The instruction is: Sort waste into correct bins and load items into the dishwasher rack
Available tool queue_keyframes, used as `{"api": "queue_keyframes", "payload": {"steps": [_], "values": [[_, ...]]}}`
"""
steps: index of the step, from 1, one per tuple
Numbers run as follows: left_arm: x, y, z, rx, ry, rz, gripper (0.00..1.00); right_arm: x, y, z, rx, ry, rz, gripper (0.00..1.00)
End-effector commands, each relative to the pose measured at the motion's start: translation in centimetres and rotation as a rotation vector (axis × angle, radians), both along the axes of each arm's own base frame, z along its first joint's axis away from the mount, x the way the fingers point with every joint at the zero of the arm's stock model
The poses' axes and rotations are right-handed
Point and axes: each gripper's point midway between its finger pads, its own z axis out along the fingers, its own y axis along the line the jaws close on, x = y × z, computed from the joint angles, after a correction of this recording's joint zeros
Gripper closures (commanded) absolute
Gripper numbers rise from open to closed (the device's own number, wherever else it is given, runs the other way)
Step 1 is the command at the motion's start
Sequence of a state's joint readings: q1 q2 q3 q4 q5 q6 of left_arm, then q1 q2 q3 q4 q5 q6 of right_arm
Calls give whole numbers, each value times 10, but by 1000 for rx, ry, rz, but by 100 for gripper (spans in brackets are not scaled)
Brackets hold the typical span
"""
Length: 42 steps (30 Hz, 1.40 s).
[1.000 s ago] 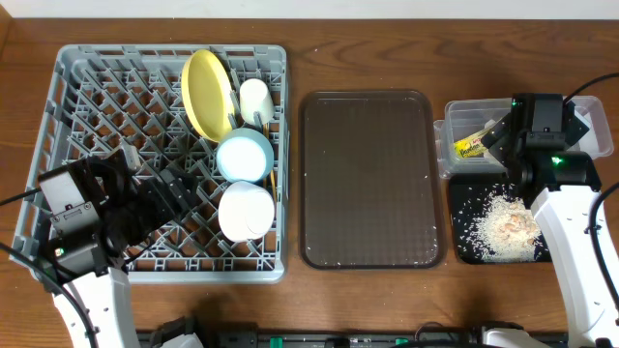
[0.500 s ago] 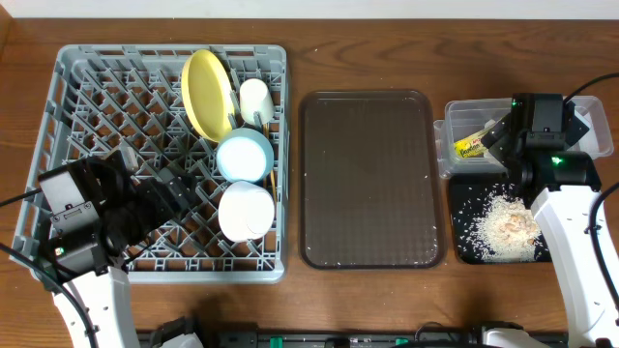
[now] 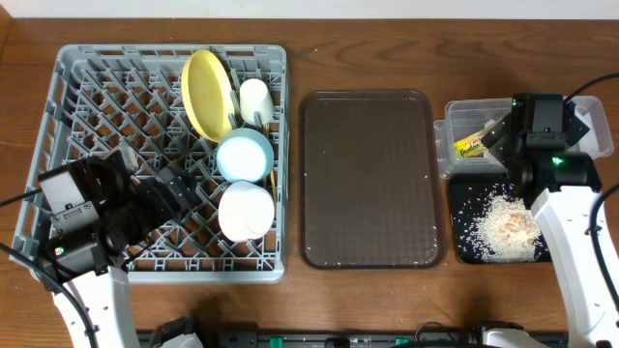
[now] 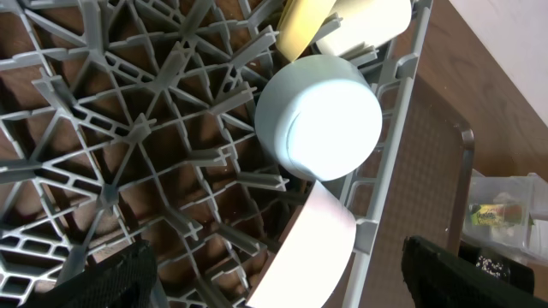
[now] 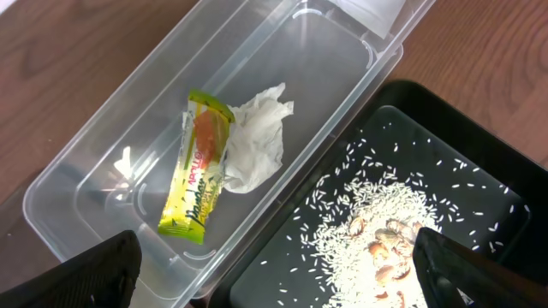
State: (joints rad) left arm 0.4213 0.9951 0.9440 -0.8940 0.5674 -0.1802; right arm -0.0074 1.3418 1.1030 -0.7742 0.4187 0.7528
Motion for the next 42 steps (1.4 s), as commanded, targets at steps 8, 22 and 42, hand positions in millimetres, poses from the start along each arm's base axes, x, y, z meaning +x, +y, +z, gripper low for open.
{"api": "queue_keyframes", "payload": {"steps": [8,22,42], "values": [[2,2,4,17,-4,2,7,-20,-2,59,-13,-187,-4,1],[2,2,4,17,-4,2,7,-63,12,138,-3,-475,46,1],[2,2,3,17,-3,2,7,-179,29,194,3,-821,217,1]]}}
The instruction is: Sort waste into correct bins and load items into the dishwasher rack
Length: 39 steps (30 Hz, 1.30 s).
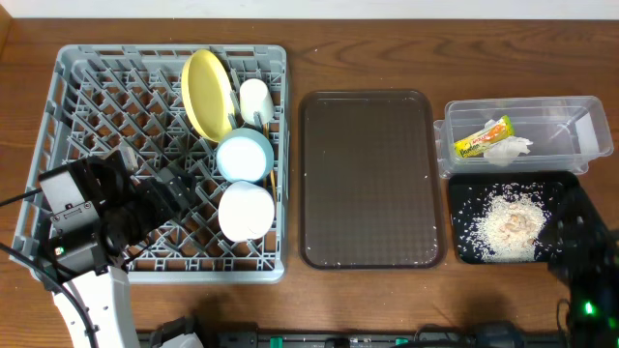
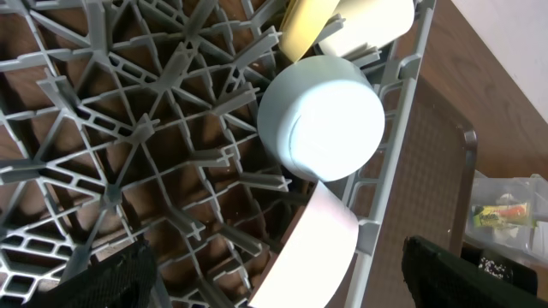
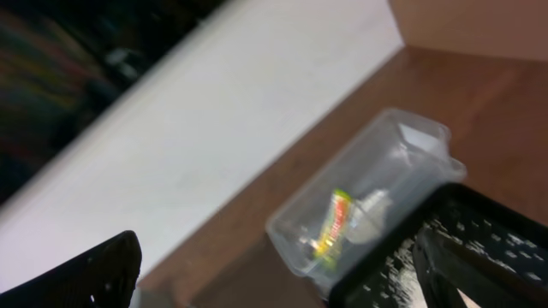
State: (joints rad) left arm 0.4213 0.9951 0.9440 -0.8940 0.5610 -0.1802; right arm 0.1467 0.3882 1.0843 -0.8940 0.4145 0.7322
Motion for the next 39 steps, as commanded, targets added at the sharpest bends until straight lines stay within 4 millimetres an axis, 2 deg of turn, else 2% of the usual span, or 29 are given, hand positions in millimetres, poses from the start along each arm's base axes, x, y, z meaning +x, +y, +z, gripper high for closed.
{"api": "queue_keyframes", "payload": {"steps": [1,5,9,13,15,22,26,32,37,39], "values": [[2,1,4,12,-6,-1,7,-8,5,1,-76,-50,51,1],[2,1,4,12,-6,-1,7,-12,12,19,-168,-220,100,1],[2,1,4,12,-6,-1,7,-13,28,35,-276,-414,167,1],[2,1,4,12,-6,-1,7,-5,42,35,-341,-559,207,1],[2,1,4,12,-6,-1,7,2,47,27,-345,-591,224,1],[2,1,4,12,-6,-1,7,37,53,-28,-346,-563,234,1],[2,1,4,12,-6,-1,7,45,55,-44,-368,-591,231,1],[2,1,4,12,-6,-1,7,52,60,-62,-499,-598,223,1],[2,1,4,12,-6,-1,7,63,64,-92,-566,-530,245,1],[2,1,4,12,-6,-1,7,70,67,-110,-607,-463,270,1]]}}
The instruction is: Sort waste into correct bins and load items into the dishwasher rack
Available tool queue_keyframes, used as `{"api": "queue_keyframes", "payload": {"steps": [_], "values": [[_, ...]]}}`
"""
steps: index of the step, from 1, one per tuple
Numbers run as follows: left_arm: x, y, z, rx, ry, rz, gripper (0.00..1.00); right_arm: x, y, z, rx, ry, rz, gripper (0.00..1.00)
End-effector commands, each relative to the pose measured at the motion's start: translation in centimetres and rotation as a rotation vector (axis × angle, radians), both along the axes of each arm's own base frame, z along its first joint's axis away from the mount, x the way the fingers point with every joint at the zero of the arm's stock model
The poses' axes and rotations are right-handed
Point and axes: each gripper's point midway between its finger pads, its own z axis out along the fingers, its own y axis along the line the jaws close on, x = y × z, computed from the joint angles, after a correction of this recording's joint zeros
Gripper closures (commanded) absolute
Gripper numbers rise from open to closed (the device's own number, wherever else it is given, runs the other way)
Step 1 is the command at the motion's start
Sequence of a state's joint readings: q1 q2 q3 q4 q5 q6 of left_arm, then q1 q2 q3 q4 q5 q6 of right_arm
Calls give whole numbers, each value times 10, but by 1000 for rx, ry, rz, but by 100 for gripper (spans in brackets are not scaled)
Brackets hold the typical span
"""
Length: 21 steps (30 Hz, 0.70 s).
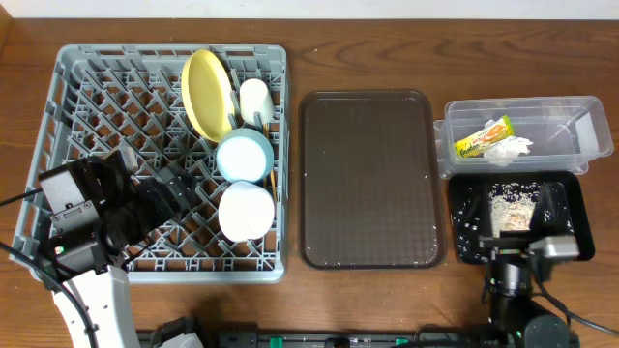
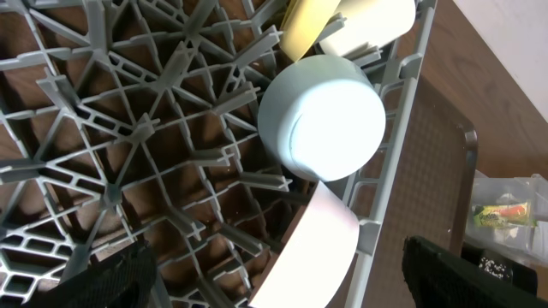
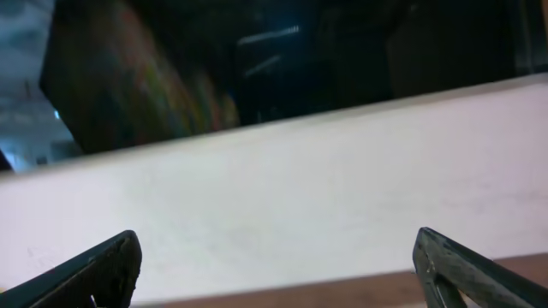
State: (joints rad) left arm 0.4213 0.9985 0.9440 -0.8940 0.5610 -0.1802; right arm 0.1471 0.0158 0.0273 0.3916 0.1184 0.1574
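The grey dishwasher rack (image 1: pixel 68 58) on the left holds a yellow plate (image 1: pixel 208 92), a white cup (image 1: pixel 254 100), a light blue bowl (image 1: pixel 244 155) and a white bowl (image 1: pixel 245 210). My left gripper (image 2: pixel 274 274) hangs open over the rack, beside the white bowl (image 2: pixel 312 252), holding nothing. A clear bin (image 1: pixel 561 126) at the right contains a yellow wrapper (image 1: pixel 481 137) and a crumpled tissue (image 1: pixel 513 146). A black bin (image 1: pixel 464 193) holds rice (image 1: pixel 510 211). My right gripper (image 3: pixel 278 274) is open and empty, facing the back wall.
A brown tray (image 1: pixel 368 179) lies bare between the rack and the bins. The right arm (image 1: pixel 527 261) sits folded at the table's front edge, covering the near side of the black bin. The left arm (image 1: pixel 77 217) overhangs the rack's left front corner.
The right arm has moved from the lower right corner to the front edge just below the black bin. Its camera now faces the wall instead of the bins. The left arm has not moved.
First my right gripper stood open over the clear bin, with the wrapper and tissue lying inside. Then it was off the bins at the lower right corner, empty. Now it rests folded at the front edge. The left gripper stayed open over the rack throughout.
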Motion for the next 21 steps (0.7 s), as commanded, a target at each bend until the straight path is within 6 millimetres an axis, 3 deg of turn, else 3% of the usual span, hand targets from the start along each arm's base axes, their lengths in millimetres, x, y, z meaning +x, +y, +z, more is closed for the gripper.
{"api": "queue_keyframes", "payload": {"steps": [1,7,12,21], "values": [[1,1,5,13,-9,-1,7,6,10,-22,-127,65,4,1],[1,1,5,13,-9,-1,7,16,16,-60,-345,208,-14,1],[1,1,5,13,-9,-1,7,18,17,-119,-411,441,19,1],[1,1,5,13,-9,-1,7,18,19,-119,-412,437,32,1]]}}
